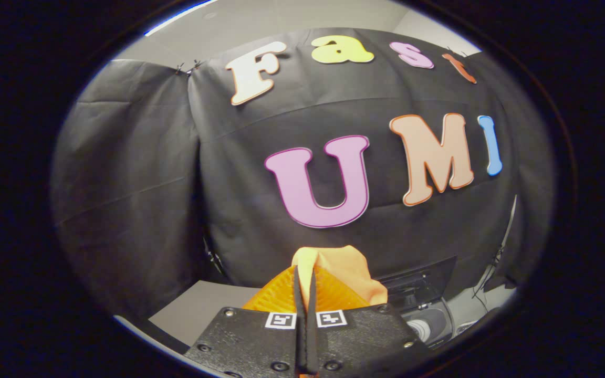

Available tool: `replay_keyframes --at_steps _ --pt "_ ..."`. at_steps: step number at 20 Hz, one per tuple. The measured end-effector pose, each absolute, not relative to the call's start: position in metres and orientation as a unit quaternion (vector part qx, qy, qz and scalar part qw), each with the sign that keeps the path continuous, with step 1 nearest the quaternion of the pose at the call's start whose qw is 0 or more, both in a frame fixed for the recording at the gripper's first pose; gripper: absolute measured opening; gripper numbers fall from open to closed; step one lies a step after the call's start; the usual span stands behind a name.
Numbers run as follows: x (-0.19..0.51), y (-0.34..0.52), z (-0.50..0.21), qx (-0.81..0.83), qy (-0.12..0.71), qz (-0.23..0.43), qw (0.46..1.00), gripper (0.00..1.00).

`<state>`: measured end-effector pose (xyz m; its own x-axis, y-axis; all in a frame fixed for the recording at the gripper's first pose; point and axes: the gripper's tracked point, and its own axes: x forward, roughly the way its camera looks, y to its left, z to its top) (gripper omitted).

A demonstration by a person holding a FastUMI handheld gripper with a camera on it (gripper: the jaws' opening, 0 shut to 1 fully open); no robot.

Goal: Put the clothes into the washing machine and then close the washing machine lid.

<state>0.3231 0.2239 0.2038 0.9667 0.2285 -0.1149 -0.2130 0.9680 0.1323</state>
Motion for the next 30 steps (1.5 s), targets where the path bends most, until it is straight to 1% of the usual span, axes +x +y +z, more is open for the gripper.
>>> replay_keyframes --at_steps 3,7,9,16,18,24,30 --pt "0.33 0.195 0.196 0.03 0.054 0.1 0.993 0.0" --pt "0.34 0.14 0.189 -0.04 0.004 0.053 0.998 0.0" --pt "0.346 0.121 0.169 -0.061 -0.001 0.046 0.997 0.0" --pt "0.369 0.057 0.057 -0.052 0.063 0.026 0.996 0.0" --pt "0.373 0.041 0.014 -0.041 0.091 0.022 0.995 0.0" --pt "0.379 0.011 -0.088 0.0 0.158 0.012 0.987 0.0" --pt "0.382 0.018 -0.141 0.021 0.173 0.027 0.984 0.0"
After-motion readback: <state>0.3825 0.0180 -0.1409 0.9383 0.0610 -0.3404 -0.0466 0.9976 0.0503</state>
